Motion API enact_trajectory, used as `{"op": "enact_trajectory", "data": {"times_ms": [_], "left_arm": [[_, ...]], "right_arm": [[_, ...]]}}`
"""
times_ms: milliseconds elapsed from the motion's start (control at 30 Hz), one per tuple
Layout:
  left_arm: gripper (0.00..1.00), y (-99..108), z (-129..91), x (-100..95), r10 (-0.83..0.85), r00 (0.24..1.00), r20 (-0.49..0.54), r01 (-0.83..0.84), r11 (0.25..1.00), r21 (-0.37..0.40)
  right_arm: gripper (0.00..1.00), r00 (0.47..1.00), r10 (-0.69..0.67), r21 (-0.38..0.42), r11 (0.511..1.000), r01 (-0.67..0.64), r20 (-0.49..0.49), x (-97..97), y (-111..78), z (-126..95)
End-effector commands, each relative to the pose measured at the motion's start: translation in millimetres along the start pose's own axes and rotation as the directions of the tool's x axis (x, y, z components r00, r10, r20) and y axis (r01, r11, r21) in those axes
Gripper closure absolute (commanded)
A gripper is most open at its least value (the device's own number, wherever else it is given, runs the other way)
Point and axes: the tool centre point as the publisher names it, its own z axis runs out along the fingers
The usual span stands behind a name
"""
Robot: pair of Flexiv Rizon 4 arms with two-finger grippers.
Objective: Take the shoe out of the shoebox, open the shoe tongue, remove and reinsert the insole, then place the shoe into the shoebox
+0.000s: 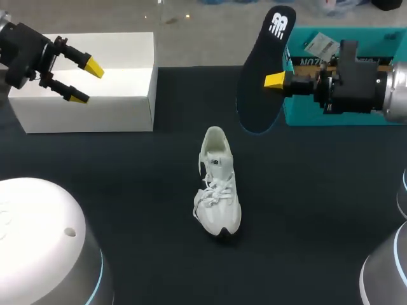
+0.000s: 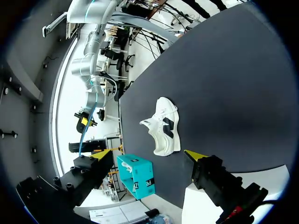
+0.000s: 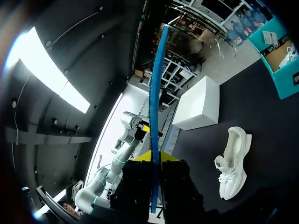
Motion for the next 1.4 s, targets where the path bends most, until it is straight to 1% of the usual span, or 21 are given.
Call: {"op": "enact_trajectory", "data": {"times_ms": [33, 167, 333, 400, 433, 567, 633, 767, 833, 900, 1367, 1400], "left_arm": [[0.0, 5.6, -18.7, 10.8, 0.014, 1.0, -0.005, -0.013, 1.0, 0.012], [0.0, 14.7, -23.3, 19.5, 0.016, 1.0, -0.006, -0.016, 1.0, 0.003], [0.0, 24.1, -22.0, 27.3, 0.006, 1.0, -0.007, -0.007, 1.0, -0.006], [0.0, 26.8, -22.3, 30.0, 0.008, 1.0, -0.01, -0.009, 0.999, -0.032], [0.0, 27.6, -22.2, 30.1, 0.019, 1.0, -0.012, -0.019, 0.998, -0.052], [0.0, 27.9, -22.0, 29.6, 0.021, 1.0, -0.022, -0.022, 0.998, -0.053], [0.0, 27.9, -22.0, 29.6, 0.021, 1.0, -0.022, -0.022, 0.998, -0.053], [0.0, 27.9, -22.0, 29.6, 0.021, 1.0, -0.022, -0.022, 0.998, -0.053], [0.0, 27.9, -22.0, 29.6, 0.021, 1.0, -0.022, -0.022, 0.998, -0.053], [0.0, 27.9, -22.0, 29.6, 0.021, 1.0, -0.022, -0.022, 0.998, -0.053], [0.0, 27.9, -22.0, 29.6, 0.021, 1.0, -0.022, -0.022, 0.998, -0.053], [0.0, 27.9, -22.0, 29.6, 0.021, 1.0, -0.022, -0.022, 0.998, -0.053]], "right_arm": [[1.0, 1.0, 0.0, -0.016, 1.0, 0.0, 0.02, 1.9, -4.1, 16.4], [1.0, 1.0, -0.001, -0.019, 1.0, 0.001, 0.029, 1.7, -5.9, 21.4], [1.0, 0.999, -0.009, -0.025, 1.0, 0.01, 0.036, 4.3, -5.5, 24.4], [1.0, 0.999, -0.015, -0.024, 1.0, 0.016, 0.041, 5.1, -4.9, 25.4], [1.0, 0.999, -0.017, -0.022, 1.0, 0.018, 0.042, 4.9, -4.6, 26.2], [1.0, 0.998, -0.035, -0.013, 0.999, 0.035, 0.059, 0.2, -1.5, 30.6], [1.0, 0.994, -0.074, -0.009, 0.997, 0.075, 0.075, -2.7, 3.3, 34.6], [1.0, 0.98, -0.176, -0.025, 0.984, 0.179, 0.088, -5.7, 20.8, 42.0], [1.0, 0.968, -0.24, -0.041, 0.969, 0.243, 0.077, -5.8, 28.7, 45.7], [1.0, 0.95, -0.299, -0.033, 0.952, 0.303, 0.09, -6.5, 33.8, 49.9], [1.0, 0.95, -0.299, -0.033, 0.952, 0.303, 0.09, -6.5, 33.8, 49.9], [1.0, 0.941, -0.328, -0.012, 0.944, 0.33, 0.088, -14.0, 31.3, 53.5]]}}
